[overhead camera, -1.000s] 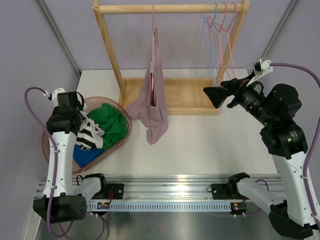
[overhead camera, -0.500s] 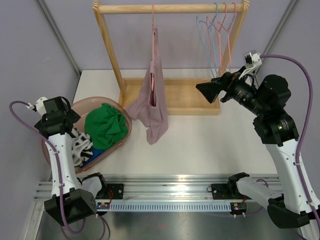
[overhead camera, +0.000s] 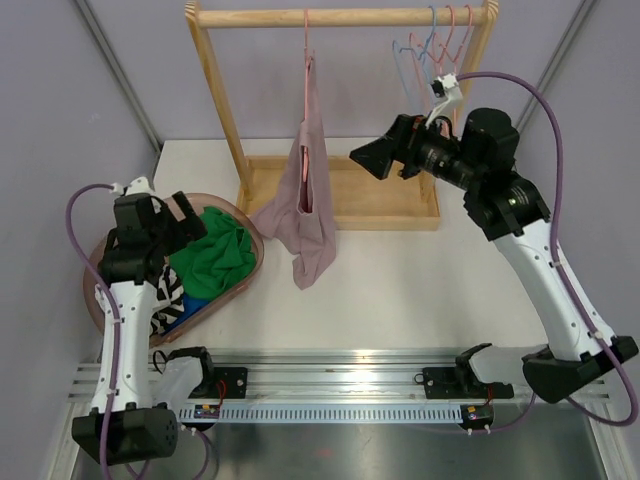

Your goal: Remove the tank top from the hanger

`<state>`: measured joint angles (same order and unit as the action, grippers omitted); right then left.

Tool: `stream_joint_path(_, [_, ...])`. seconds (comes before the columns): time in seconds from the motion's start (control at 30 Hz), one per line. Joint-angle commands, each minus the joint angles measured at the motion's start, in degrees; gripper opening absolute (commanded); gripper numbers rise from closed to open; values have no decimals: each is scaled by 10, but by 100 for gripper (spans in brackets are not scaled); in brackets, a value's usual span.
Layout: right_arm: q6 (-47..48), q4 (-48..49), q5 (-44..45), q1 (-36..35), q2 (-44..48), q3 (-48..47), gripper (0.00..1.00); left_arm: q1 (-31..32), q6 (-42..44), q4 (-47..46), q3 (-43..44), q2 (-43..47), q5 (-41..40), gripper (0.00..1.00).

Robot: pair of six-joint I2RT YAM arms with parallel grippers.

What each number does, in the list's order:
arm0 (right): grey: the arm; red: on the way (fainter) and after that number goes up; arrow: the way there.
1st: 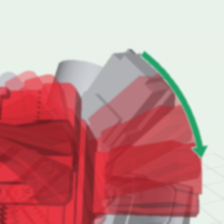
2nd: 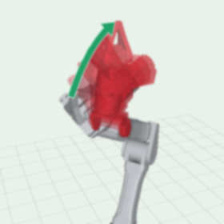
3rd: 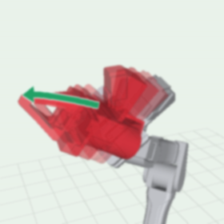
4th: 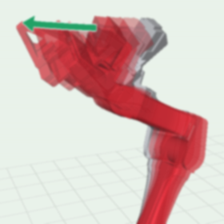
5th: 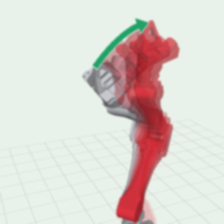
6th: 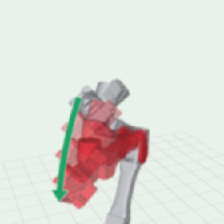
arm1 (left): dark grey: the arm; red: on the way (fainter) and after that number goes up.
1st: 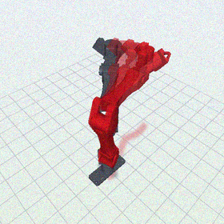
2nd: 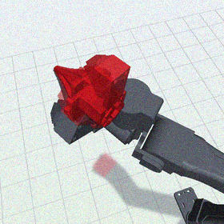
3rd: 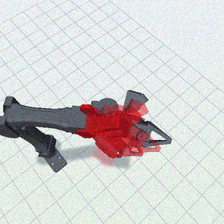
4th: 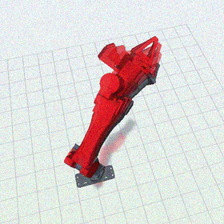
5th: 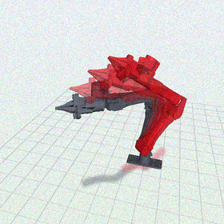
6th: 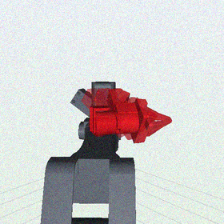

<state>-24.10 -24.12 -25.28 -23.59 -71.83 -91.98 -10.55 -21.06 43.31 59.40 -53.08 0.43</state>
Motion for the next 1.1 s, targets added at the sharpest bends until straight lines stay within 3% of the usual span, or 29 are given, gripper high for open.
stream_joint_path(0.0, [30,1,83,-62,-40,-78,99,67,34,-29,-4,11,54,99])
stream_joint_path(0.3, [76,-59,279,-169,-208,-260,96,130,23,-45,-40,52,64,99])
stream_joint_path(0.5, [120,-138,405,-197,-308,-437,90,149,26,-46,-41,69,63,99])
stream_joint_path(0.67, [143,-185,457,-210,-410,-579,86,150,30,-53,-44,88,63,99])
stream_joint_path(0.97, [214,-126,512,-213,-488,-643,72,151,36,-53,-45,83,85,99])
stream_joint_path(1.07, [234,-101,524,-214,-491,-638,61,150,37,-53,-46,83,88,99])
